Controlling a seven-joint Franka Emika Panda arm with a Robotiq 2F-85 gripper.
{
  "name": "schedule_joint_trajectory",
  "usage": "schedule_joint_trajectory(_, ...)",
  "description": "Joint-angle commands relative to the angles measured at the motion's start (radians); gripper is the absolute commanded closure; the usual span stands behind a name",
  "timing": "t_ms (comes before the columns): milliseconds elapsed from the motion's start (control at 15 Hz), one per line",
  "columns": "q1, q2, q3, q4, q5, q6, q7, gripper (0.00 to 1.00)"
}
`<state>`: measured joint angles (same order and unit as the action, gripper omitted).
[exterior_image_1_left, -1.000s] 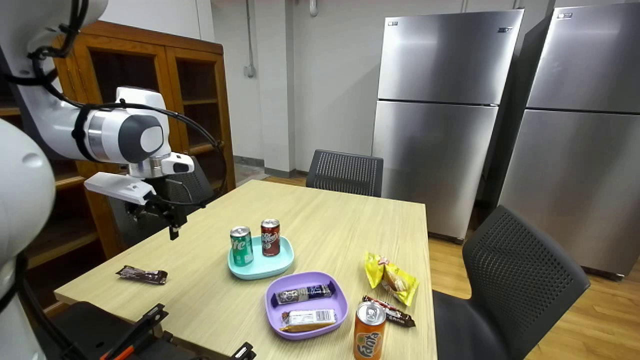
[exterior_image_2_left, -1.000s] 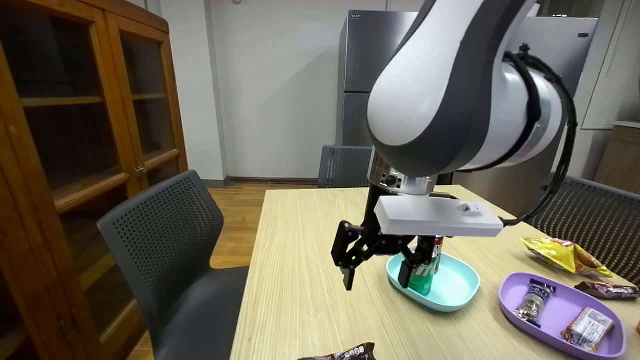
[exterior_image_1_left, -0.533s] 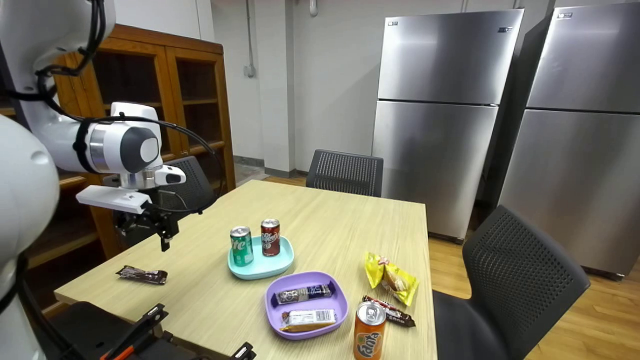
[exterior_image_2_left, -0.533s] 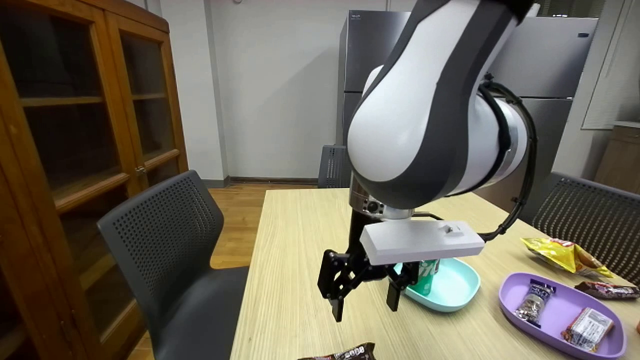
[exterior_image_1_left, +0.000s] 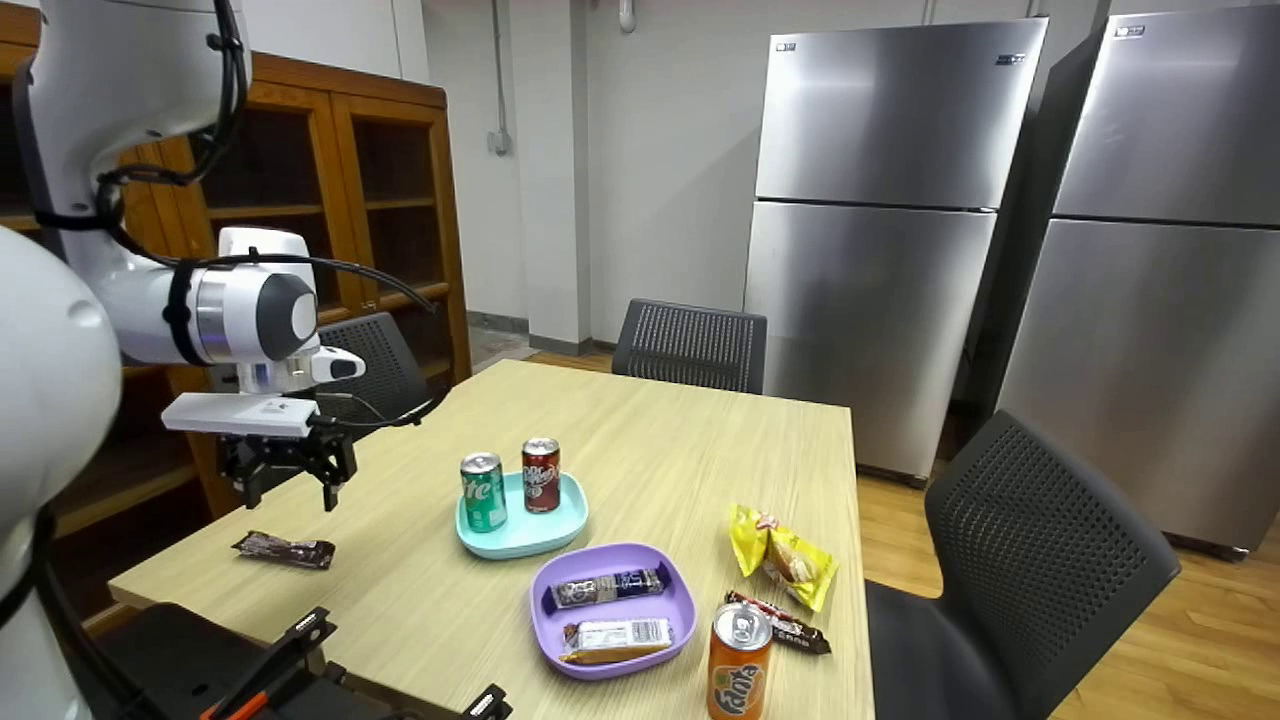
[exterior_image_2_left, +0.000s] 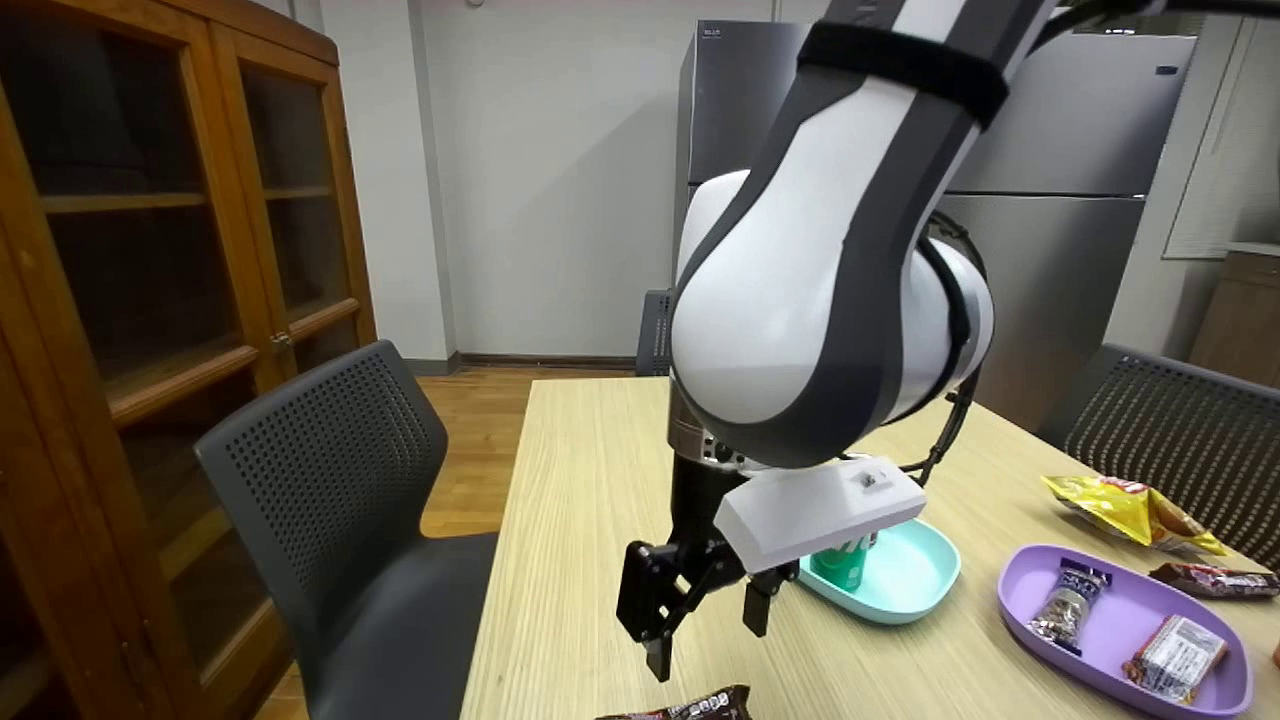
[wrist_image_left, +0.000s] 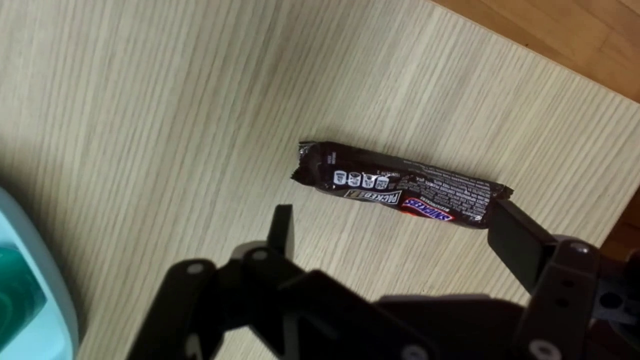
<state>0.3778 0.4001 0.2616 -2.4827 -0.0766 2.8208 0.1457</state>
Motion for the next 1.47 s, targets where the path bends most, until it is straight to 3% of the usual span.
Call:
schedule_joint_trajectory(0,0.010,0.042,-0.018,0.054,-0.057,-0.033,-0.082,0.00)
schedule_joint_trajectory(600,0.005,0.048,-0.018,0.041,-0.039,-0.006,-0.065,0.00)
schedule_joint_trajectory(1000,0.093,0.052,-0.087,0.068,-0.224,-0.065,-0.111,0.00)
schedule_joint_trajectory(1400,0.132,0.104,-0.088,0.100,-0.379,-0.080,-0.197,0.00)
